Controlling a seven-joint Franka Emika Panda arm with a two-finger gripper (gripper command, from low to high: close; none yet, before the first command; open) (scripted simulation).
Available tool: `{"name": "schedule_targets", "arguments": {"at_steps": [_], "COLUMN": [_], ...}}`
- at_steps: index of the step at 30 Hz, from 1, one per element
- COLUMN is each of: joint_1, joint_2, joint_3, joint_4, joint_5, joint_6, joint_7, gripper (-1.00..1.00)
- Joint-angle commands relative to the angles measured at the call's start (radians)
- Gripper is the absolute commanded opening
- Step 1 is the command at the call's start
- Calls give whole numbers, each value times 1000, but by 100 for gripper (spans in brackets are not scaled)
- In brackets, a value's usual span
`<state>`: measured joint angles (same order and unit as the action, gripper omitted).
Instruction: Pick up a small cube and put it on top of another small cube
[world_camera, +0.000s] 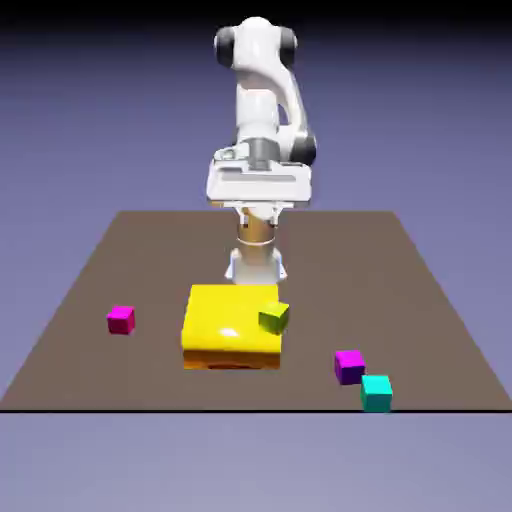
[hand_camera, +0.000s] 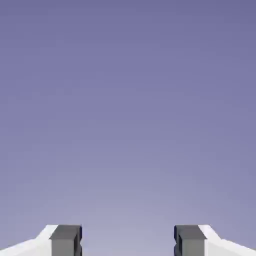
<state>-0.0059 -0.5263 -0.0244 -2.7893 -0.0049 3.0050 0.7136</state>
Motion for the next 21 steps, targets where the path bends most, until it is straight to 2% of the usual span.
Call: {"name": "schedule_targets", "arguments": {"at_steps": [1, 21], "joint_1": [-15, -311], "joint_2": [36, 761], "joint_3": [-20, -425], "joint_4": [17, 361], "joint_5": [-4, -86], "joint_6": [-27, -557], "joint_7": [-23, -478], "gripper": [0, 0]}}
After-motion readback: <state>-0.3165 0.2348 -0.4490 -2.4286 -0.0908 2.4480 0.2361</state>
